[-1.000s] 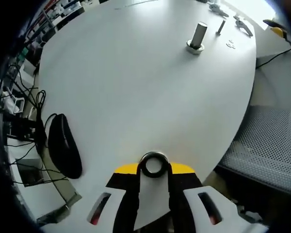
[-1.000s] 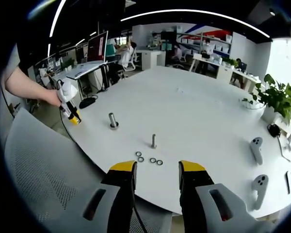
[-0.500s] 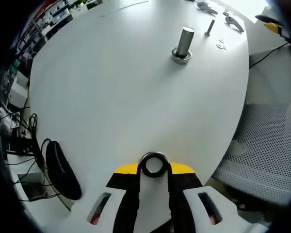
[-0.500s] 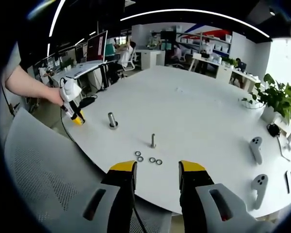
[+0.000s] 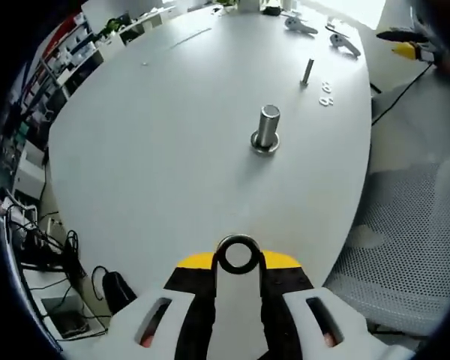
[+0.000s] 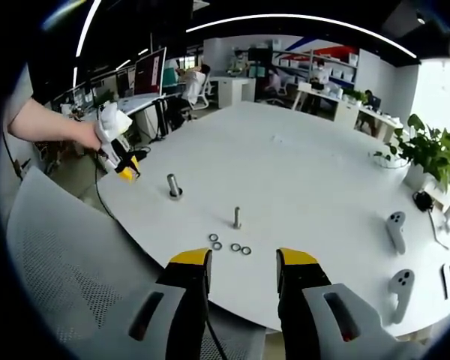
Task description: Place the washer onto the threaded stud by aligning its center hole with the stud, sliding it down to the base, and recovering from edge contact or off-axis alignment until the washer reaches the visible bottom stop.
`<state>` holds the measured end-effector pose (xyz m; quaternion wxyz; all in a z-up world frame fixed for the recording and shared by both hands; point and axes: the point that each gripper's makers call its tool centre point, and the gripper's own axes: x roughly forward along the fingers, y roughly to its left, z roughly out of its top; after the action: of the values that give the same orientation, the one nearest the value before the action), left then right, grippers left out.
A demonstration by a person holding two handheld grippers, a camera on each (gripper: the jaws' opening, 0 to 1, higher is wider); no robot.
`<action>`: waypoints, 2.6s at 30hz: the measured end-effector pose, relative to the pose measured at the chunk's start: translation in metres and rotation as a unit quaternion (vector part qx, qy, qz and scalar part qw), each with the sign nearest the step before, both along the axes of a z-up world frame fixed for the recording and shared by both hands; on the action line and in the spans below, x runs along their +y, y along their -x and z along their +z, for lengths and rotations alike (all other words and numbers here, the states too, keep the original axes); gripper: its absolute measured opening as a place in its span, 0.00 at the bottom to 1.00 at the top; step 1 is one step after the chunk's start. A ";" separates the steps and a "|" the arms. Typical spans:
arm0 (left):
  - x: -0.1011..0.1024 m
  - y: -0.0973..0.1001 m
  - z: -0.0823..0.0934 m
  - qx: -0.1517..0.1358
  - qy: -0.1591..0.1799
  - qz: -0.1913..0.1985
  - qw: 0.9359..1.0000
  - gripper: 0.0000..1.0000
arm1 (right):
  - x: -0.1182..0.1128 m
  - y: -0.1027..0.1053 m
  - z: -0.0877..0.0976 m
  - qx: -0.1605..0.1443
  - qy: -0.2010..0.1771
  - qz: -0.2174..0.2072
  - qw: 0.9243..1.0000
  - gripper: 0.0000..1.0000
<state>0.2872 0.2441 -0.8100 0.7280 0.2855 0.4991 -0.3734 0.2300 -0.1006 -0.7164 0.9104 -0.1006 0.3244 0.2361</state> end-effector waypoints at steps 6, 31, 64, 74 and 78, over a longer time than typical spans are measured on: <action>-0.030 -0.018 0.028 -0.025 0.020 -0.023 0.999 0.19 | 0.000 0.000 0.001 -0.002 0.001 0.001 1.000 0.37; -0.100 -0.040 0.024 -0.025 0.018 -0.110 0.993 0.19 | -0.002 -0.001 0.002 -0.006 0.001 -0.003 1.000 0.37; -0.106 -0.043 -0.024 0.003 -0.030 -0.161 0.987 0.19 | -0.004 -0.002 0.002 -0.009 0.002 -0.009 1.000 0.36; -0.107 -0.041 -0.045 0.019 -0.041 -0.159 0.986 0.20 | -0.005 -0.002 0.001 -0.007 0.004 -0.009 1.000 0.36; -0.108 -0.039 -0.049 0.023 -0.036 -0.153 0.987 0.20 | -0.005 -0.001 -0.001 -0.003 0.006 -0.008 1.000 0.36</action>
<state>0.3260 0.1364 -0.8588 0.6394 0.3762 0.4795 -0.4687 0.2315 -0.1054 -0.7171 0.9127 -0.1044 0.3236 0.2267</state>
